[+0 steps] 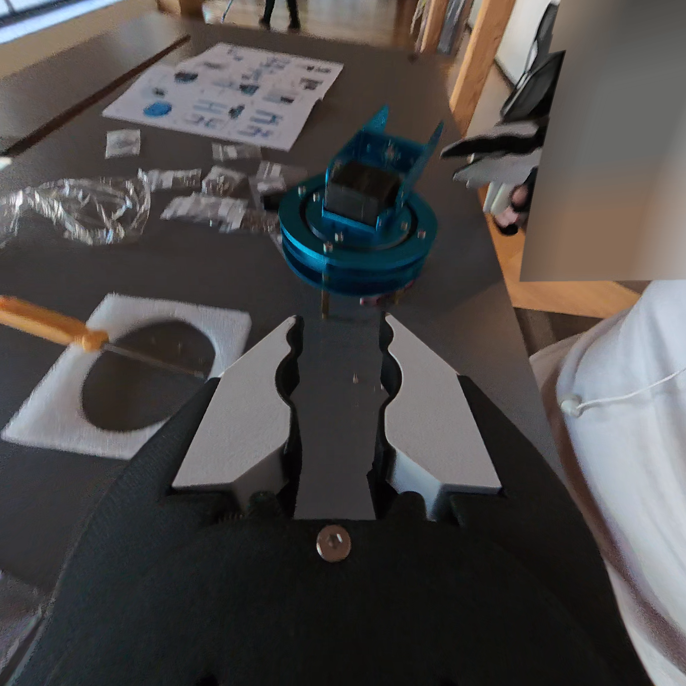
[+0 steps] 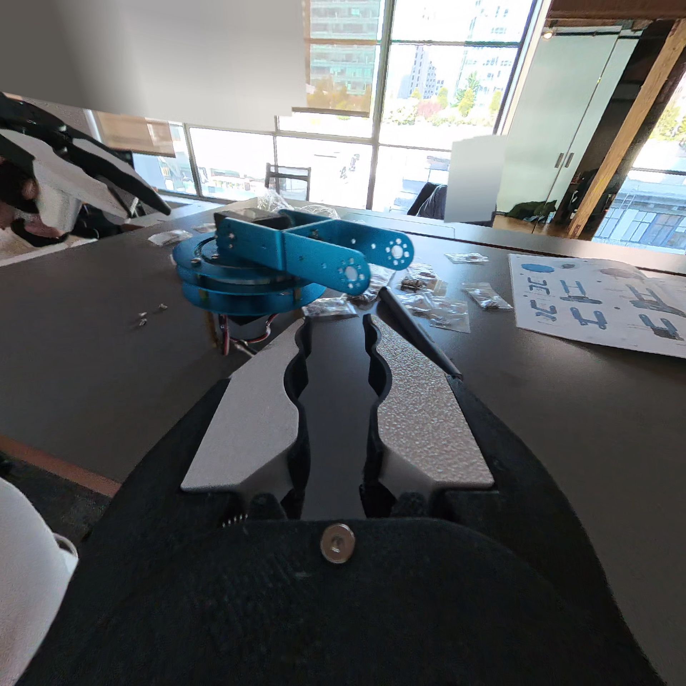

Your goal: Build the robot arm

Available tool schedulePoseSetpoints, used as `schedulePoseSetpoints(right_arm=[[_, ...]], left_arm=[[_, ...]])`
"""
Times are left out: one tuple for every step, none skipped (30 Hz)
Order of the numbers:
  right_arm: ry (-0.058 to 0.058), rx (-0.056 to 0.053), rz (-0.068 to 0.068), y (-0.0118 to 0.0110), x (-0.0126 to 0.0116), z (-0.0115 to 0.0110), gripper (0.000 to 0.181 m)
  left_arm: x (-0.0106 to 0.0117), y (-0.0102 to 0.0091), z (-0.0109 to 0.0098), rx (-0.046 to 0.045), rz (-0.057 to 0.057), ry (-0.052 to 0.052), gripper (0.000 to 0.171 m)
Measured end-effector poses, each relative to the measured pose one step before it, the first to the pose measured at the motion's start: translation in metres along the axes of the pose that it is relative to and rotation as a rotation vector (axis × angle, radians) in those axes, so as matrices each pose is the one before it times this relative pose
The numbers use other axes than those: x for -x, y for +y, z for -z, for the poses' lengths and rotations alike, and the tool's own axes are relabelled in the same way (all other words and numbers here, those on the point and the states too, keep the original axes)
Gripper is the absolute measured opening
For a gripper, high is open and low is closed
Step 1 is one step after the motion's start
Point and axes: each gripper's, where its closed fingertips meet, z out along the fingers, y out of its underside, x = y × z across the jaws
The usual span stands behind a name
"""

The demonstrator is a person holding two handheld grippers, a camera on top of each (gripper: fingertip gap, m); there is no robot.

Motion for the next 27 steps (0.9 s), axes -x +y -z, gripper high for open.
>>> schedulePoseSetpoints(right_arm=[[-0.0139, 0.0095, 0.0091, 0.0009, 0.00768, -0.00081, 0.026], [-0.0203, 0.0073, 0.0037, -0.00046, 0.0085, -0.00124, 0.027], [-0.0211, 0.0024, 0.0036, -0.00189, 0.00874, -0.00166, 0.026], [-0.0205, -0.0016, 0.0082, -0.00291, 0.0089, -0.00171, 0.026], [-0.0188, -0.0014, 0.015, -0.0032, 0.00885, -0.00193, 0.025], [-0.0149, 0.0027, 0.0175, -0.00261, 0.00823, -0.00249, 0.025], [-0.0158, 0.0059, 0.0173, -0.0019, 0.00807, -0.00295, 0.025], [-0.0179, 0.0079, 0.0158, -0.0012, 0.00839, -0.00339, 0.025], [-0.0184, 0.0086, 0.015, -0.00022, 0.00817, -0.00375, 0.025], [-0.019, 0.0113, 0.0143, 0.00088, 0.00825, -0.00406, 0.025], [-0.0194, 0.0144, 0.0134, 0.00232, 0.00793, -0.0043, 0.025], [-0.0192, 0.0196, 0.0146, 0.0037, 0.00752, -0.00427, 0.025], [-0.0141, 0.0251, 0.0155, 0.00465, 0.00633, -0.00389, 0.025], [-0.009, 0.0242, 0.0141, 0.0043, 0.00528, -0.00336, 0.026], [-0.0094, 0.0182, 0.0133, 0.00324, 0.00493, -0.00258, 0.026], [-0.0099, 0.0124, 0.0112, 0.00238, 0.0046, -0.00193, 0.026], [-0.0094, 0.0094, 0.0078, 0.00173, 0.00399, -0.00152, 0.025], [-0.0104, 0.0085, 0.0053, 0.00156, 0.00365, -0.00104, 0.026], [-0.0106, 0.0077, 0.0039, 0.00139, 0.00307, -0.00076, 0.026], [-0.0069, 0.0068, 0.0024, 0.00134, 0.00222, -0.00058, 0.026], [-0.0023, 0.0062, -0.0001, 0.00118, 0.00105, -0.0004, 0.026], [0.0003, 0.0032, -0.0036, 0.00076, 0.0006, -0.00017, 0.026], [0.0007, -0.0012, -0.0076, 0.00015, 0.00037, -0.00018, 0.026], [-0.0011, -0.0017, -0.0116, 0.00018, 0.00065, -0.0004, 0.026], [-0.0015, 0.0008, -0.0133, 0.0004, 0.00076, -0.0007, 0.026], [-0.0013, 0.002, -0.0113, 0.00062, 0.00075, -0.00063, 0.026], [0.0018, 0.0013, -0.007, 0.00052, 0.00064, -0.0006, 0.026]], left_arm=[[-0.00265, 0.01459, 0.00405, 0.03963, 0.012, -0.0134, 0.039], [-0.00342, 0.01299, 0.00242, 0.03488, 0.0186, -0.0034, 0.034], [-0.00378, 0.00959, 0.00077, 0.01949, 0.0188, 0.0023, 0.032], [-0.00474, 0.00657, -0.00059, 0.00993, 0.0132, 0.0085, 0.031], [-0.00405, 0.00476, -0.00177, 0.00834, 0.0008, 0.0045, 0.03], [-0.00225, 0.00484, -0.00269, 0.01736, -0.0136, -0.0058, 0.03], [-0.00109, 0.00493, -0.00361, 0.0275, -0.0221, -0.009, 0.029], [-0.00046, 0.00404, -0.00443, 0.02858, -0.0227, -0.0096, 0.025], [-0.00008, 0.00264, -0.00486, 0.02809, -0.0219, -0.0102, 0.023], [-0.00252, -0.00025, -0.00428, 0.01497, -0.0282, 0.002, 0.023], [-0.00339, -0.00194, -0.00327, 0.00139, -0.0435, 0.0053, 0.02], [-0.00141, -0.00058, -0.00304, 0.00744, -0.0585, -0.0057, 0.017], [-0.00108, 0.00119, -0.00313, 0.01646, -0.0662, -0.0023, 0.018], [-0.00104, 0.0021, -0.00296, 0.02061, -0.0596, 0.0069, 0.018], [-0.00119, 0.00093, -0.00241, 0.01579, -0.0406, 0.0203, 0.018], [-0.00107, -0.00198, -0.00125, -0.00024, -0.0265, 0.0288, 0.02], [-0.00037, -0.00269, -0.00035, -0.00669, -0.0232, 0.0294, 0.019], [0.00059, -0.00148, 0.00007, 0.00201, -0.0235, 0.0237, 0.019], [0.00095, 0.00003, 0.00025, 0.01068, -0.0231, 0.0216, 0.019], [0.0015, 0.00104, 0.00038, 0.01672, -0.0173, 0.017, 0.019], [0.00195, 0.00113, 0.00062, 0.01717, -0.0122, 0.0114, 0.019], [0.00177, 0.00051, 0.0008, 0.01096, -0.0077, 0.0081, 0.019], [0.0011, -0.00043, 0.00119, 0.00125, 0.0011, 0.0095, 0.018], [-0.00087, -0.0011, 0.00142, -0.00526, 0.0068, 0.0167, 0.018], [0.0, -0.00093, 0.00192, -0.00915, 0.0097, 0.0063, 0.017], [0.0022, 0.0006, 0.00264, -0.00601, 0.0107, -0.0088, 0.017], [0.0039, 0.00327, 0.00392, 0.00383, 0.012, -0.0203, 0.018]])
